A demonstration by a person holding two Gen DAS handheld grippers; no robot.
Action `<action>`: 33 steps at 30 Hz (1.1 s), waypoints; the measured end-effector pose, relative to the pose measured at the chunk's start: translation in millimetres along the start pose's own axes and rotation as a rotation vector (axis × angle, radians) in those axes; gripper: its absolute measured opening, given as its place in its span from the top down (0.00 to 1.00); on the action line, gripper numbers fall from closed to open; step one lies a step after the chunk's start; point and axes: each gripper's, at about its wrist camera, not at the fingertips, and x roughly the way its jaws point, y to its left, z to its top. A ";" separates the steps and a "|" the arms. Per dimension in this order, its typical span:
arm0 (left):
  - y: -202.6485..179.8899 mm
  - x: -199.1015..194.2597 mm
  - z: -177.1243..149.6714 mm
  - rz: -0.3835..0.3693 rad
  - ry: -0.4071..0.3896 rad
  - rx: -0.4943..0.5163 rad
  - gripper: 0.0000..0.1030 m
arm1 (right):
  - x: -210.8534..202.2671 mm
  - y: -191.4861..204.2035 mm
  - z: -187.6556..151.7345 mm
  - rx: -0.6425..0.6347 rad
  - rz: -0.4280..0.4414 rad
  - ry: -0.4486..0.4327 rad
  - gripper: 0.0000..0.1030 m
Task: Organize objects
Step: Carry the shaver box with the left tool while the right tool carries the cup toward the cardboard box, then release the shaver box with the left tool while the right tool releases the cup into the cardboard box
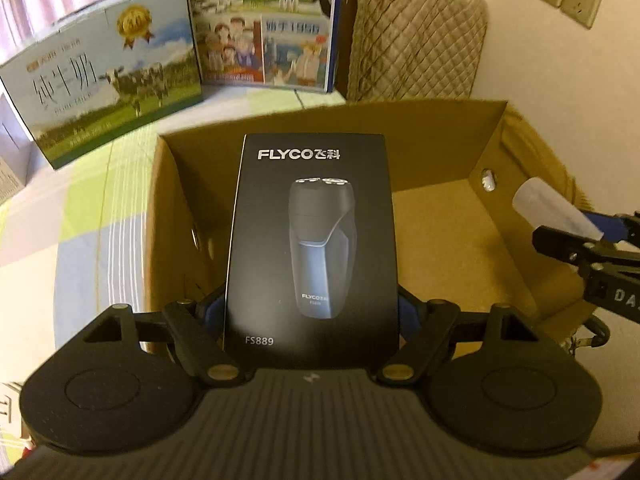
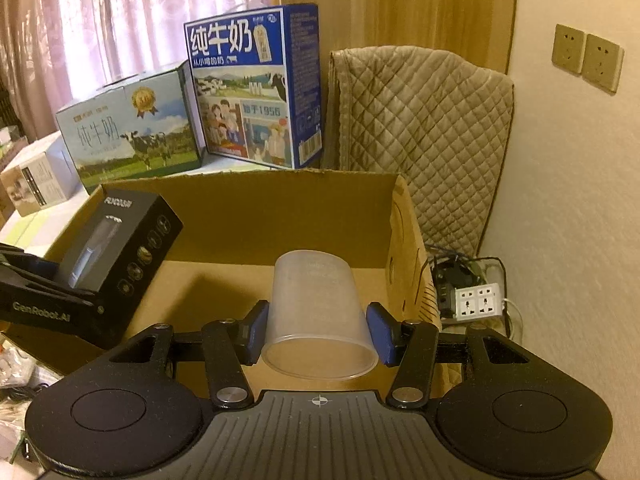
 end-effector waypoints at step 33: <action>-7.6 -39.3 -5.3 0.031 -0.093 0.041 0.12 | -3.4 -17.9 6.6 0.039 0.060 -0.078 0.41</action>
